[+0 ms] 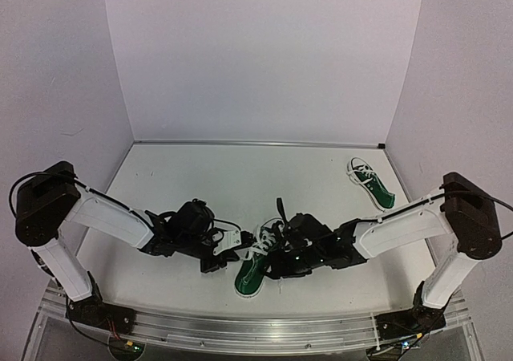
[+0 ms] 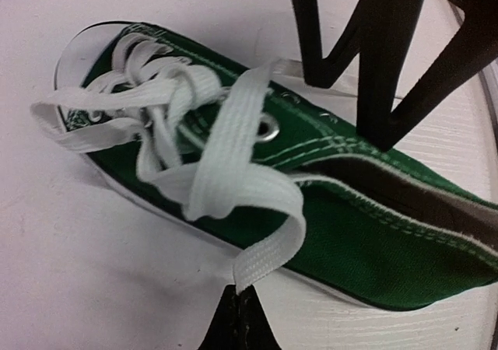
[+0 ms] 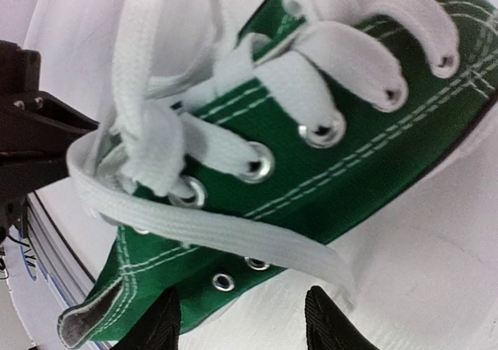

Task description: Tie the shoes

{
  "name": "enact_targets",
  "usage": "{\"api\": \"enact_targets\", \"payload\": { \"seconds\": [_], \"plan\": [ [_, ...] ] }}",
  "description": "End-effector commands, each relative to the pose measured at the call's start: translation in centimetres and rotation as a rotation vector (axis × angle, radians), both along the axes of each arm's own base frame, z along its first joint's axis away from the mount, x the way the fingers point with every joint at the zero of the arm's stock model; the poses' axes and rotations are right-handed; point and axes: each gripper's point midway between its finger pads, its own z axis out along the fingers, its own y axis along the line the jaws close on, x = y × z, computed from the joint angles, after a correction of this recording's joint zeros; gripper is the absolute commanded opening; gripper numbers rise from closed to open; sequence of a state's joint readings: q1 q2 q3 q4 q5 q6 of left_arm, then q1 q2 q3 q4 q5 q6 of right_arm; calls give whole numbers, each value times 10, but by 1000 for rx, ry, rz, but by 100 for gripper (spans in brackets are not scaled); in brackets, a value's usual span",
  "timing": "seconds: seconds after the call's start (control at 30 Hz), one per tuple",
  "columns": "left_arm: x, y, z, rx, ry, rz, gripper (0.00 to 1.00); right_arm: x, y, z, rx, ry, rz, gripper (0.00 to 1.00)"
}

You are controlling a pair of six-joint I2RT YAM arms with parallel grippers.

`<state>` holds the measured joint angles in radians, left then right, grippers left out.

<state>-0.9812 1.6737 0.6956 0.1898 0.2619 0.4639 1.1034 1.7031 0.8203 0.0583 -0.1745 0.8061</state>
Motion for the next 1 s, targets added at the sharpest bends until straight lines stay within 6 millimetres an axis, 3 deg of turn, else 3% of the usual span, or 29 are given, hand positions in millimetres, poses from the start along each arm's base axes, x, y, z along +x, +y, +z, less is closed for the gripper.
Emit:
{"api": "enact_targets", "payload": {
  "seconds": [0.0, 0.1, 0.37, 0.6, 0.83, 0.97],
  "plan": [
    [21, 17, 10, 23, -68, 136, 0, 14, -21, 5, -28, -28, -86, 51],
    [33, 28, 9, 52, -81, 214, 0, 19, -27, 5, -34, -32, -106, 51],
    [71, 27, -1, 146, -111, 380, 0, 26, -37, 3, -49, -35, -124, 51],
    [86, 25, -15, 205, -103, 455, 1, 36, -47, -2, -67, -40, -146, 51],
    [76, 27, 3, 108, -27, 513, 30, 46, -51, 1, -64, -55, -141, 51],
    [62, 33, 20, 39, 22, 524, 37, 50, -49, 26, -20, -113, -111, 52]
  ]
}}
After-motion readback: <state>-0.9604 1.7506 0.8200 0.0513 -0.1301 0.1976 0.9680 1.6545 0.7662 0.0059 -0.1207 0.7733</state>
